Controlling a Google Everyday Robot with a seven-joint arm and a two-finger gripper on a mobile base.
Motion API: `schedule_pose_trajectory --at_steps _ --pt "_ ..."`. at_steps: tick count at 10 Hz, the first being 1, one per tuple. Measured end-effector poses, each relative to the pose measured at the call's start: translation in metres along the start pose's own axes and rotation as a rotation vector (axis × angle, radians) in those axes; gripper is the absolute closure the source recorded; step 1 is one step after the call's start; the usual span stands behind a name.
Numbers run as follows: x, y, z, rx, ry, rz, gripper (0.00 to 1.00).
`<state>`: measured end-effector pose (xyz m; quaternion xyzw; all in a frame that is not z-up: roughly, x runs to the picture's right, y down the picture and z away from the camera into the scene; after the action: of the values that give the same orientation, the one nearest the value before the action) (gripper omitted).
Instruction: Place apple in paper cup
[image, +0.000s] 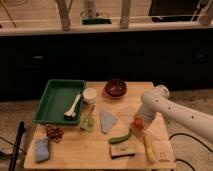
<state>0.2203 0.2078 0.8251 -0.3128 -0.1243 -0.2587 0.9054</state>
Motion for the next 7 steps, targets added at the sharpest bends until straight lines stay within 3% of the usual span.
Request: schedule_pose_trajectory --at_steps 3,7 --pt "0.001 -0.003 -0.002 0.017 -0.012 -0.002 0.99" --pt "-0.007 -0.025 -0.024 0.049 -0.011 -0.039 1.00"
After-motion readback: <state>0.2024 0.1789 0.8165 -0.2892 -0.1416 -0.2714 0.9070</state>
